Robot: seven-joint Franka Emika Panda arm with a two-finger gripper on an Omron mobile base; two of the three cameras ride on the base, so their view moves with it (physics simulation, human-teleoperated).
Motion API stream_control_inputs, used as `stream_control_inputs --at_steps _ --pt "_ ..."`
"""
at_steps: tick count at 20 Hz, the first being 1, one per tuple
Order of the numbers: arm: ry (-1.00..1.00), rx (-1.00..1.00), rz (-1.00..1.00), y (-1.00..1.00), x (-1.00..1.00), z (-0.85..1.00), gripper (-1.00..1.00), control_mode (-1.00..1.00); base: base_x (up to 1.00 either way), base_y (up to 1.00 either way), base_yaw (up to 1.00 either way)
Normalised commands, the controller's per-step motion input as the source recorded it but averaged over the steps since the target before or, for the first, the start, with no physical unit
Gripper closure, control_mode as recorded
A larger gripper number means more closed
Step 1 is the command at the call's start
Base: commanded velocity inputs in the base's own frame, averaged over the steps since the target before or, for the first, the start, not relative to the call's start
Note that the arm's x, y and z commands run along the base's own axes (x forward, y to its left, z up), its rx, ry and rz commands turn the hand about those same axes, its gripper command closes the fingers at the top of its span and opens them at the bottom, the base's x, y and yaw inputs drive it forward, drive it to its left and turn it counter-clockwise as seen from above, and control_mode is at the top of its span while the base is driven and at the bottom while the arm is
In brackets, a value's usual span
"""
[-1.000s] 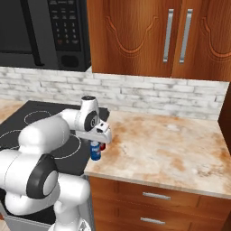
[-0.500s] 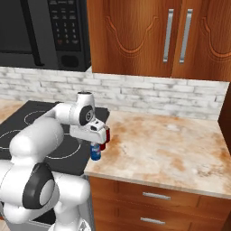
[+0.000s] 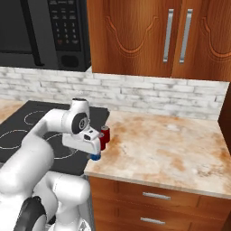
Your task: Four empty soda cans are scattered around the kitchen. Gather all the cans and cluster them next to the stove for recycling.
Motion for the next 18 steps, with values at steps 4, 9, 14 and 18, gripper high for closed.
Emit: stream_control_inputs --at_steps 4,9,14,18 --pt "-0.04 0.00 0.01 0.10 -0.58 0.07 -1.00 -1.00 0.00 0.00 0.00" --pt "-0.15 -0.01 0.01 0.06 -0.45 0.05 -1.00 -1.00 0.00 0.00 0.00" --pt "-0.06 -0.01 0.03 0.05 -0.32 0.07 -1.00 -1.00 0.00 0.00 0.00" --pt "0.00 -0.02 -0.01 0.15 0.00 0.13 -1.00 -1.00 0.00 0.00 0.00"
